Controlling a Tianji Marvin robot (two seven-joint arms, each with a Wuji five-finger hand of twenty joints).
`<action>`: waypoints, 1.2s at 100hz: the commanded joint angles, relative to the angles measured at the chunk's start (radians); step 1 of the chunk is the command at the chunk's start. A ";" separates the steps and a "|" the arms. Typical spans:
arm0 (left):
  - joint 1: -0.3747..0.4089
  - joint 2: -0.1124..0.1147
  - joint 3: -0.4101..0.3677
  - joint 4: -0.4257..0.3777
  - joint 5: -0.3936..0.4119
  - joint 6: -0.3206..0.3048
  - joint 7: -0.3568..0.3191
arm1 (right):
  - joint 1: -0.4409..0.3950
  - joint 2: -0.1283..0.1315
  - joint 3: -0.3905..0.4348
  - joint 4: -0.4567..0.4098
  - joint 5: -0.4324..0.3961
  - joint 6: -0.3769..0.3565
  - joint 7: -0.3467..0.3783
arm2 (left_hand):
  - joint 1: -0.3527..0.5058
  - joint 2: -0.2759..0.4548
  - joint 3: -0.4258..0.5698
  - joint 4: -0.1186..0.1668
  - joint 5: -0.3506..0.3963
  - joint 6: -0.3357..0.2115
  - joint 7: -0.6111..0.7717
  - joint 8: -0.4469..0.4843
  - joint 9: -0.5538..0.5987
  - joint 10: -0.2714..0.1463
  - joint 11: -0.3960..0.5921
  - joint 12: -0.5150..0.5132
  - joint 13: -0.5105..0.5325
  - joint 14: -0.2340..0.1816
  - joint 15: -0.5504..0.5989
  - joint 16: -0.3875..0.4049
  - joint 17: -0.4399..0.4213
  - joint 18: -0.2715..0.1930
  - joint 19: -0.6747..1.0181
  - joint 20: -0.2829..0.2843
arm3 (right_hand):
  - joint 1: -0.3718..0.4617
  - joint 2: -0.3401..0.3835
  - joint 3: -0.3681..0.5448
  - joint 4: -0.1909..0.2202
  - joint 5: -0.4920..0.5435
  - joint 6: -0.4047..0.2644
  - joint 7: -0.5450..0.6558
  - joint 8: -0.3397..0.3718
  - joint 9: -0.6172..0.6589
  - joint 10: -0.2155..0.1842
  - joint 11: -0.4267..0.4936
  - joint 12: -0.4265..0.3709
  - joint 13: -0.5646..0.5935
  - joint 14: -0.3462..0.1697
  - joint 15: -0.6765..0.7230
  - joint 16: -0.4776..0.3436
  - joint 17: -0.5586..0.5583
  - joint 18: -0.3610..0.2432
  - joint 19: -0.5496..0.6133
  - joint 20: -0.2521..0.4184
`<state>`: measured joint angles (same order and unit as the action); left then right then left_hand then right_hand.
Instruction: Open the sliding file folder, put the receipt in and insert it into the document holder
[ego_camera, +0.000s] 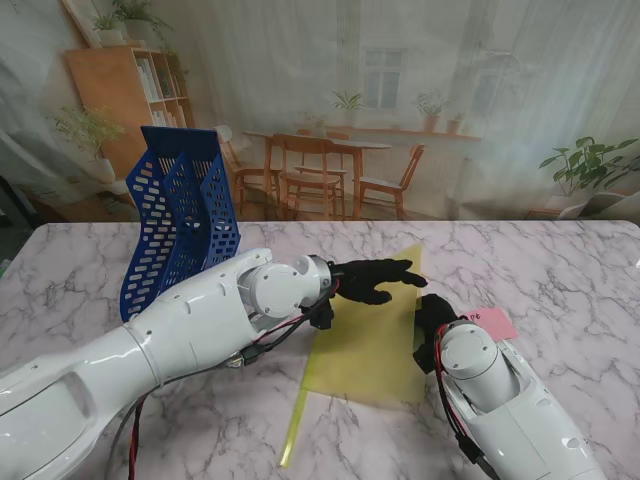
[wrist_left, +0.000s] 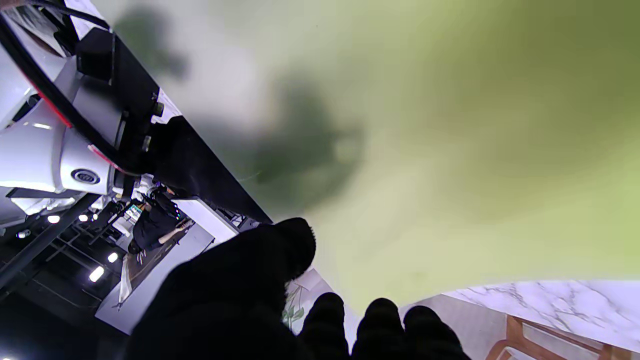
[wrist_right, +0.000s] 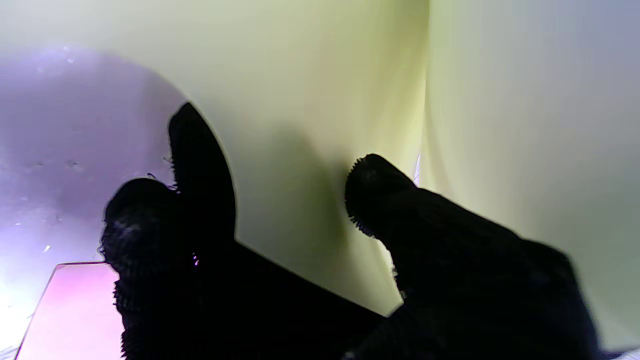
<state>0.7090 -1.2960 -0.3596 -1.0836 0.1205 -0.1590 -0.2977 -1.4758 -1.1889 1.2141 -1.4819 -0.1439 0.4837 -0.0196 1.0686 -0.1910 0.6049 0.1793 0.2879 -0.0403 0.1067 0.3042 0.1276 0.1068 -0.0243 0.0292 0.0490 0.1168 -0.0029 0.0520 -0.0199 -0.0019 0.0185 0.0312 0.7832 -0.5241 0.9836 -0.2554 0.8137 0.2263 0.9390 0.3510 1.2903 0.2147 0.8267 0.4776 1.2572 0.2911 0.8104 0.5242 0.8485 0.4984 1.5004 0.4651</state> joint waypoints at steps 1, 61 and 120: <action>-0.023 -0.030 0.014 0.019 0.013 -0.013 -0.009 | 0.000 0.000 0.000 -0.002 0.006 -0.003 0.007 | 0.010 -0.028 0.062 0.027 0.032 -0.031 0.028 0.026 -0.045 -0.018 -0.014 -0.016 -0.036 -0.039 -0.031 -0.028 0.003 -0.065 -0.042 -0.032 | 0.061 0.020 0.024 0.020 -0.008 -0.055 0.007 0.015 0.005 0.014 0.041 0.007 0.027 0.031 0.007 -0.009 0.004 0.033 0.027 -0.003; -0.085 -0.087 0.119 0.153 0.169 -0.084 0.041 | -0.001 0.004 0.005 -0.001 0.016 -0.007 0.022 | 0.137 -0.039 -0.421 -0.179 0.243 0.002 0.389 0.294 -0.046 -0.012 -0.014 -0.016 -0.036 -0.046 -0.028 -0.034 0.004 -0.071 -0.040 -0.034 | 0.064 0.028 0.018 0.020 -0.015 -0.062 0.005 0.013 -0.002 0.015 0.045 0.006 0.026 0.032 -0.006 -0.011 -0.010 0.027 0.024 0.000; -0.106 -0.018 0.152 0.145 0.313 -0.185 0.066 | -0.007 0.005 0.013 -0.008 0.022 -0.006 0.026 | 0.052 -0.126 -0.464 -0.181 0.362 0.003 0.556 0.182 -0.039 -0.037 -0.006 0.013 -0.036 -0.040 -0.028 -0.034 0.001 -0.051 -0.041 -0.035 | 0.065 0.033 0.015 0.021 -0.018 -0.067 0.005 0.014 -0.007 0.015 0.048 0.007 0.028 0.032 -0.011 -0.009 -0.013 0.025 0.022 0.003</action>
<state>0.6000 -1.3490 -0.2044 -0.9281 0.4372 -0.3428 -0.2155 -1.4804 -1.1857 1.2219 -1.4825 -0.1213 0.4769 0.0073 1.1150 -0.2794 0.1587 0.0181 0.5415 -0.0526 0.5931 0.4965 0.1272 0.0903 -0.0269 0.0290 0.0355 0.1009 -0.0033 0.0261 -0.0187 -0.0224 0.0185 0.0194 0.8048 -0.5253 0.9571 -0.2553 0.8039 0.2259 0.9360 0.3510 1.2887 0.2148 0.8291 0.4776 1.2568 0.2911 0.8094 0.5240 0.8354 0.4986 1.5004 0.4651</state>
